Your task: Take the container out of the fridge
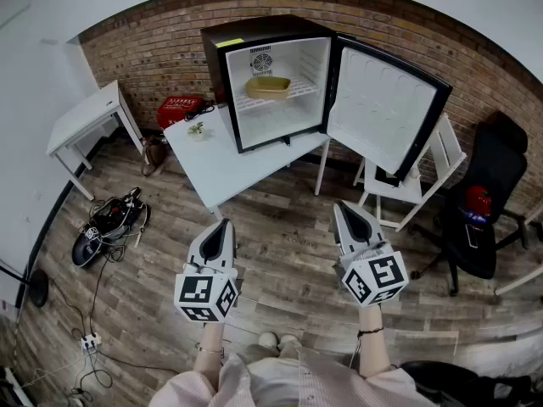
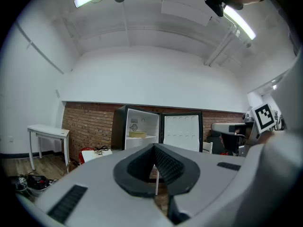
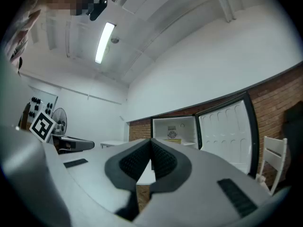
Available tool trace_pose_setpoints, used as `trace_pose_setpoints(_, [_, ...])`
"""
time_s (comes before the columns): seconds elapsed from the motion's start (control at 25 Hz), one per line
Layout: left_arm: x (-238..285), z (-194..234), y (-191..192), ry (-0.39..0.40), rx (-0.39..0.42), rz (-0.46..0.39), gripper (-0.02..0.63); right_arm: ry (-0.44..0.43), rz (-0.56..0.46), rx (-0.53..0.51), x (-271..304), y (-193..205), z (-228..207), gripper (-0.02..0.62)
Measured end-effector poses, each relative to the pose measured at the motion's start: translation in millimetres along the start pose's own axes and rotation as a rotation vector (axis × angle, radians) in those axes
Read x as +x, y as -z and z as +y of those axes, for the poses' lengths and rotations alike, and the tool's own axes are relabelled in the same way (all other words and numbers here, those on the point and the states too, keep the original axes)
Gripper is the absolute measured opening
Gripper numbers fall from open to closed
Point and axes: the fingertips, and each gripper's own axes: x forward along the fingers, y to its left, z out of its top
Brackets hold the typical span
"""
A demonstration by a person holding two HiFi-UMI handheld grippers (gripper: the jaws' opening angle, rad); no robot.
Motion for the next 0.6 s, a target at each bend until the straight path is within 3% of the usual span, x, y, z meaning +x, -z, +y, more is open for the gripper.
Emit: trace_pose_setpoints(0.6, [4, -4, 13, -0.024, -0.026, 0.026, -0.009, -0.013, 0.039, 0.025, -2, 24, -14, 0.014])
